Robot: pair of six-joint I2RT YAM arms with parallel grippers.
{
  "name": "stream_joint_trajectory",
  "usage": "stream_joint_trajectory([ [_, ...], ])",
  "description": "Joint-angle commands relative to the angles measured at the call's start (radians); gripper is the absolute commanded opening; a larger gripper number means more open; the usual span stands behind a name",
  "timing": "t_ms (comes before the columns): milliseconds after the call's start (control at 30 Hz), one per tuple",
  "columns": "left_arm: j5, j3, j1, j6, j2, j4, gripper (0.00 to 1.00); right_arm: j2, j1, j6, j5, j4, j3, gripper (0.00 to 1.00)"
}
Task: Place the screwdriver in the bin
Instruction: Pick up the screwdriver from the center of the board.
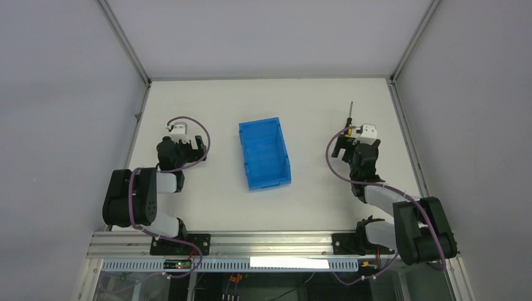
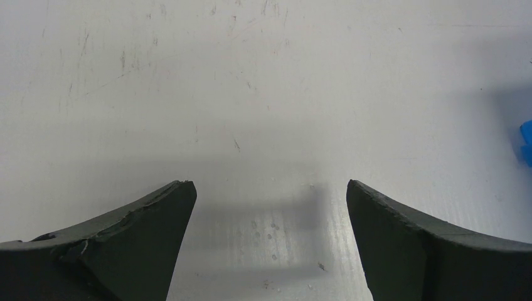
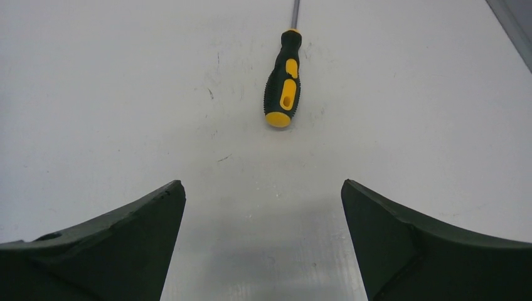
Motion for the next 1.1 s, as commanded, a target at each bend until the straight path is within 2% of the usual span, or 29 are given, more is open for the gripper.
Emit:
stream_joint_trajectory([
  [0, -0.001, 0.019, -0.010, 0.012, 0.004, 0.028, 0.99, -0.124, -0.004, -0.001, 0.004, -0.181, 0.104, 0.99],
  [200, -0.002, 0.019, -0.010, 0.012, 0.003, 0.028, 0.99, -0.262, -0.005, 0.006, 0.026, -0.417, 0.247, 0.99],
  [367, -0.001, 0.019, -0.010, 0.012, 0.004, 0.028, 0.99, -0.293, -0.005, -0.018, 0.027, -0.633, 0.428, 0.99],
  [600, -0.002, 0.018, -0.011, 0.012, 0.004, 0.028, 0.99, -0.286, -0.005, -0.044, 0.004, -0.880, 0.667, 0.99],
  [1067, -0.002, 0.020, -0.010, 0.012, 0.004, 0.028, 0.99, -0.127, -0.004, -0.123, 0.002, -1.257, 1.206, 0.99],
])
